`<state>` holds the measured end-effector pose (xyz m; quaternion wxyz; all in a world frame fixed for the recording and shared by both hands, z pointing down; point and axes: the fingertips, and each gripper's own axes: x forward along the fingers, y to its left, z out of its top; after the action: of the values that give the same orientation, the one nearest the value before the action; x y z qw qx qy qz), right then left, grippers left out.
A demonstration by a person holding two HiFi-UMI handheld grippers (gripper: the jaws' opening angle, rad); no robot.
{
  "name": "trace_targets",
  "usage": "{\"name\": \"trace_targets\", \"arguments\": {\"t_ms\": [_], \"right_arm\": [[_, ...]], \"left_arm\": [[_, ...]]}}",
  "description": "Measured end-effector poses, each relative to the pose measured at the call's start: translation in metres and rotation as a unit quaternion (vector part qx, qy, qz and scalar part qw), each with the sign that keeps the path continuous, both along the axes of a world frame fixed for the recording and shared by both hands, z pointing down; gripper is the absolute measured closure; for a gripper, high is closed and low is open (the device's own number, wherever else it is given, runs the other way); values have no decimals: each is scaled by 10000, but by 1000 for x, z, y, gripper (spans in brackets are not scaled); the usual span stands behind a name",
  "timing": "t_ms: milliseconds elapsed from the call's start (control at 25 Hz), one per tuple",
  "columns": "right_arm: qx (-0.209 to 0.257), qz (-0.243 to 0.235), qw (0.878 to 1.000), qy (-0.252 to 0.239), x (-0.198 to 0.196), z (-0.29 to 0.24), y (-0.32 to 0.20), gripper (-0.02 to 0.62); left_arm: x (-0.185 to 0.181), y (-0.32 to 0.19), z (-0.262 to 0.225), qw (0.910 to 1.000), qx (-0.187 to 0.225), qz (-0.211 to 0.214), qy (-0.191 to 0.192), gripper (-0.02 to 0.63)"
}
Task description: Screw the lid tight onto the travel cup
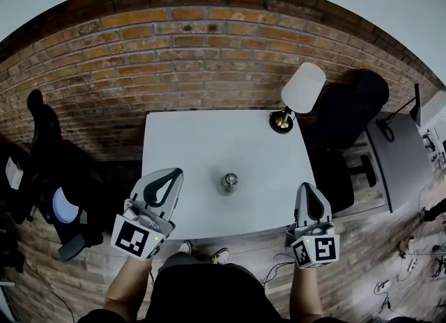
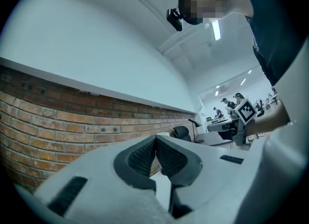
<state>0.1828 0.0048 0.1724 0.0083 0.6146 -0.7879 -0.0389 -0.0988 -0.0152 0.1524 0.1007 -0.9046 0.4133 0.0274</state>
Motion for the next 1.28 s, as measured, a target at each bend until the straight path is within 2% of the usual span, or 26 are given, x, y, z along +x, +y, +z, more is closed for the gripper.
{"name": "trace_targets", "arguments": {"t_ms": [80, 280, 400, 480, 680, 1040, 1280], "right_arm": [[120, 17, 9999, 43, 3, -9, 2, 581], [318, 192, 9993, 99, 9, -26, 14, 581], [372, 335, 9987, 31, 15, -34, 21, 581], [435, 350, 9984, -65, 14, -40, 23, 581], [523, 181, 9984, -128, 5, -51, 15, 581], [488, 52, 9986, -192, -4, -55, 8, 581], [565, 29, 9980, -278, -7, -53, 3, 581]], "left_arm": [[-2, 4, -4, 9999, -92, -57, 33, 581], [-23, 12, -20, 9987, 396, -305, 51, 581], [-40, 20, -22, 9972, 402, -597, 190, 581], [-49, 28, -18, 9965, 343, -747, 149, 581], [-54, 37, 11, 9965, -227, -804, -77, 581], [-44, 26, -4, 9974, -84, -712, -67, 581], [-57, 20, -18, 9946, 186, -1008, 165, 581]]}}
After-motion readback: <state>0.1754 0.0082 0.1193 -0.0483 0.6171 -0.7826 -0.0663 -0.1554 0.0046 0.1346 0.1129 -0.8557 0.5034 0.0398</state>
